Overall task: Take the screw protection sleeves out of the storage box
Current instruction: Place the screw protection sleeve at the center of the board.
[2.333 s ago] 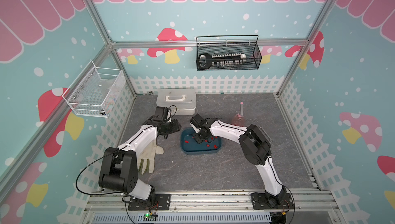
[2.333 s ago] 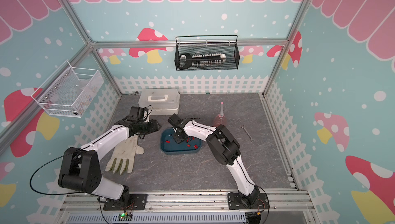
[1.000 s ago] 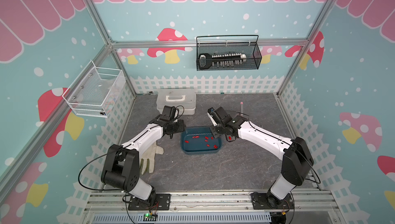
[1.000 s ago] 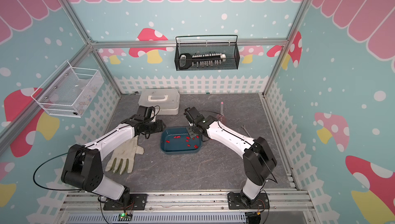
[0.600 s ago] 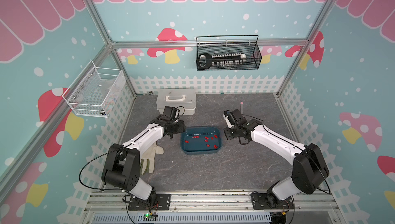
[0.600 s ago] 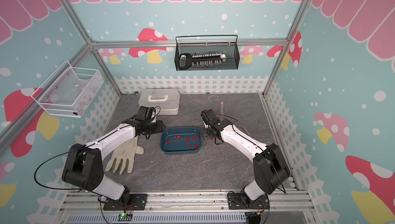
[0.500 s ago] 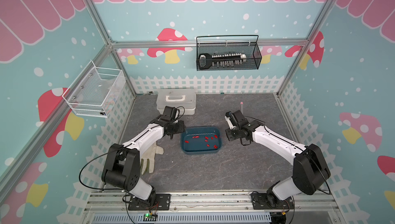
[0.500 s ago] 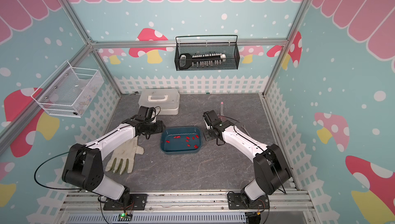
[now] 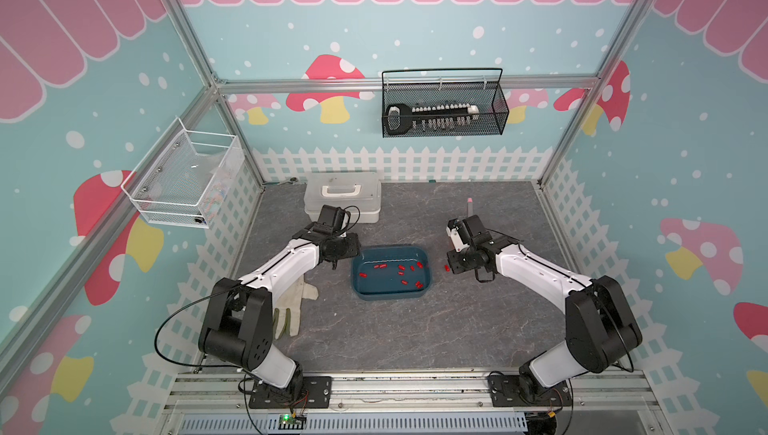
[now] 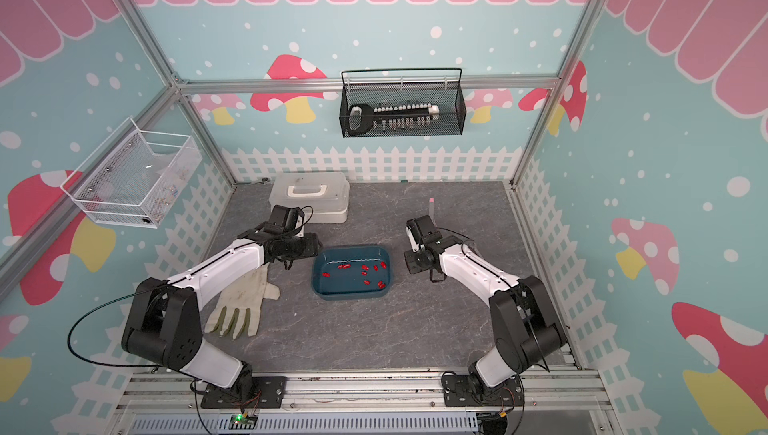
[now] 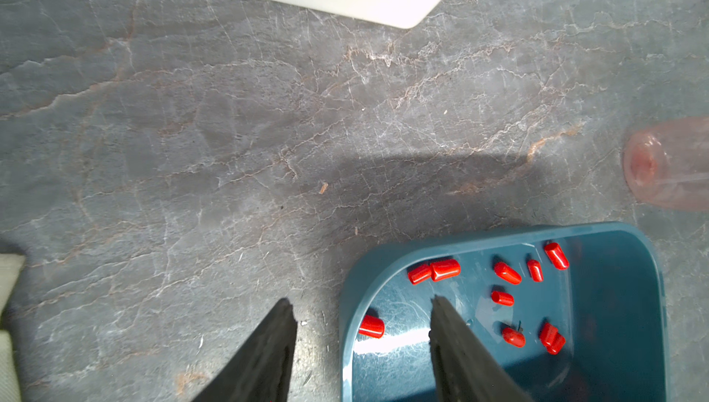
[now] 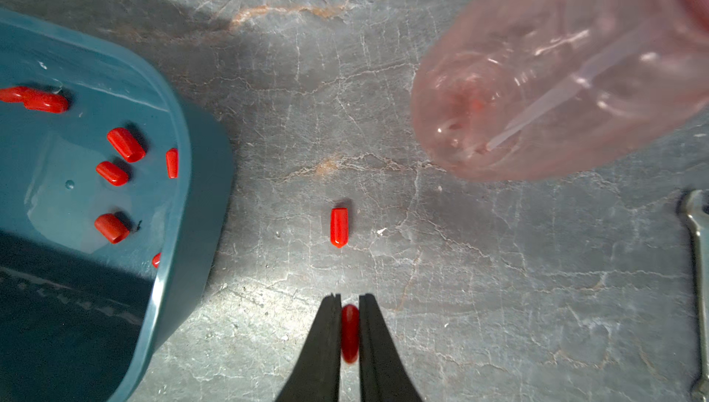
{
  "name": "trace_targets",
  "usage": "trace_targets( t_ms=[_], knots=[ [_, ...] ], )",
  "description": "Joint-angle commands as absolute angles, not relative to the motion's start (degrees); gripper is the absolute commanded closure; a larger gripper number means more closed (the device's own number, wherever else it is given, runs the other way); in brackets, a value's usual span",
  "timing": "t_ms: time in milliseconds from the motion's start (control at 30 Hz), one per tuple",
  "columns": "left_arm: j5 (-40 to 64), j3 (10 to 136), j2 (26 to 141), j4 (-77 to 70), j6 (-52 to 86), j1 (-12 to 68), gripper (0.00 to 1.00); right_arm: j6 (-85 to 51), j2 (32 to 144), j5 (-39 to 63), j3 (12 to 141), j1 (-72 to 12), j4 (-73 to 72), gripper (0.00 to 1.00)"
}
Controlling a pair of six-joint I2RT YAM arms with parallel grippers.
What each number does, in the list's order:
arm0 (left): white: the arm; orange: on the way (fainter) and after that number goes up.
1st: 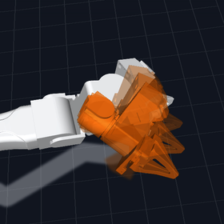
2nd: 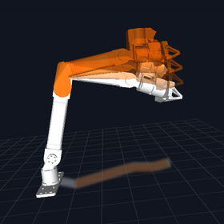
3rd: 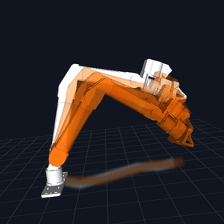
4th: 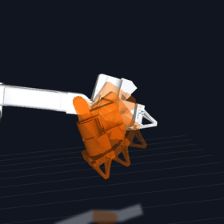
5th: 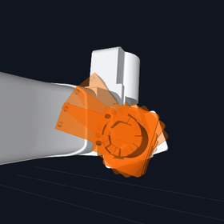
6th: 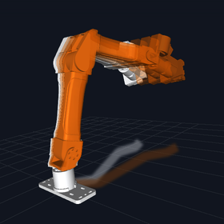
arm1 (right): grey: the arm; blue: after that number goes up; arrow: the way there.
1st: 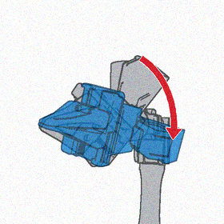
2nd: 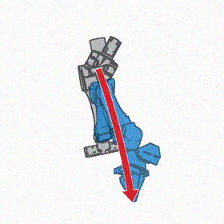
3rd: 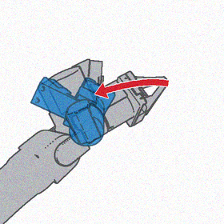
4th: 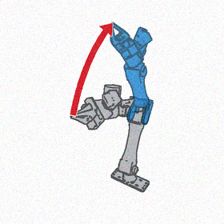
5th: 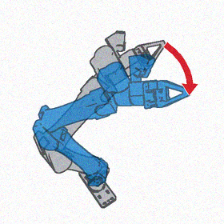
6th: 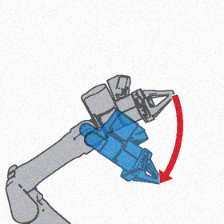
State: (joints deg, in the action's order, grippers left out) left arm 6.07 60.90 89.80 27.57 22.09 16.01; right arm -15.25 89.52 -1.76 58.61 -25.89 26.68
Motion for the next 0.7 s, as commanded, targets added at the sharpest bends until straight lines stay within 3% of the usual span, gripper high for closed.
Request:
trace_targets(
  t_ms=[0, 667],
  knots=[
    [5.16, 62.44, 90.04, 27.77, 21.58, 16.35, 0.42, -14.41, 91.43, -0.20, 58.36, -24.98, 25.34, 0.85],
    [5.11, 62.69, 90.43, 27.81, 21.65, 16.37, 0.42, -14.24, 101.02, 0.00, 61.09, -23.95, 23.15, 0.84]
  ],
)
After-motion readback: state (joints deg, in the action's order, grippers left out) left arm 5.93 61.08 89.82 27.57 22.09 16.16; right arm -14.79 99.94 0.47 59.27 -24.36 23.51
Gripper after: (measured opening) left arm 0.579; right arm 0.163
